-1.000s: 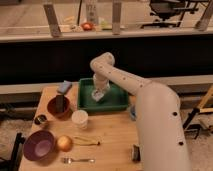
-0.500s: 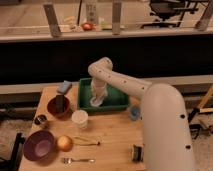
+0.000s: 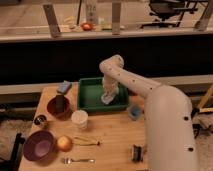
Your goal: Wipe tray with towel
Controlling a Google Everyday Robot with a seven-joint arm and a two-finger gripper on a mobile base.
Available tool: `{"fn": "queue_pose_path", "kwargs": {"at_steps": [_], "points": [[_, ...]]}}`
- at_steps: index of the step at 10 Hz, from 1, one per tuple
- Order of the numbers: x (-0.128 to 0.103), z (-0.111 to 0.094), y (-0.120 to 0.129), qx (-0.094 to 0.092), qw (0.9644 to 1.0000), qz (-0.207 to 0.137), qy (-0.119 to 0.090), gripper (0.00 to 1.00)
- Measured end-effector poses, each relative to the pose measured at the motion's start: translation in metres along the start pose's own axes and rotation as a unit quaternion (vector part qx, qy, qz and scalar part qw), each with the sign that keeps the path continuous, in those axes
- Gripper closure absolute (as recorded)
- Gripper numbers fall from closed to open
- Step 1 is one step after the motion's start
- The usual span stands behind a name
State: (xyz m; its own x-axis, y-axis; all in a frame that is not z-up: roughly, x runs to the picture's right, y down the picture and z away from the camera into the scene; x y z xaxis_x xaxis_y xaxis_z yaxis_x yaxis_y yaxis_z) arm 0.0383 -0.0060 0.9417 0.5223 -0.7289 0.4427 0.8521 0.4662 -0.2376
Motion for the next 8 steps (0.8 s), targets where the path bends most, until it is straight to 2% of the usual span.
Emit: {"fn": "queue_pose_path", "kwargs": {"at_steps": [1, 3, 4, 5, 7, 8], "points": [[0.011, -0.002, -0.009, 0.01, 0.9999, 0.008, 0.012, 1.0], [0.011, -0.003, -0.024, 0.027, 0.9994, 0.011, 0.019, 1.0], [0.002, -0.003, -0.037, 0.04, 0.9991, 0.004, 0.013, 1.0], [-0.016, -0.004, -0.051, 0.056, 0.9983, -0.016, -0.003, 1.0], [-0.036, -0.006, -0.052, 0.069, 0.9964, -0.043, -0.025, 1.0], [-0.049, -0.007, -0.047, 0.076, 0.9943, -0.062, -0.041, 1.0]]}}
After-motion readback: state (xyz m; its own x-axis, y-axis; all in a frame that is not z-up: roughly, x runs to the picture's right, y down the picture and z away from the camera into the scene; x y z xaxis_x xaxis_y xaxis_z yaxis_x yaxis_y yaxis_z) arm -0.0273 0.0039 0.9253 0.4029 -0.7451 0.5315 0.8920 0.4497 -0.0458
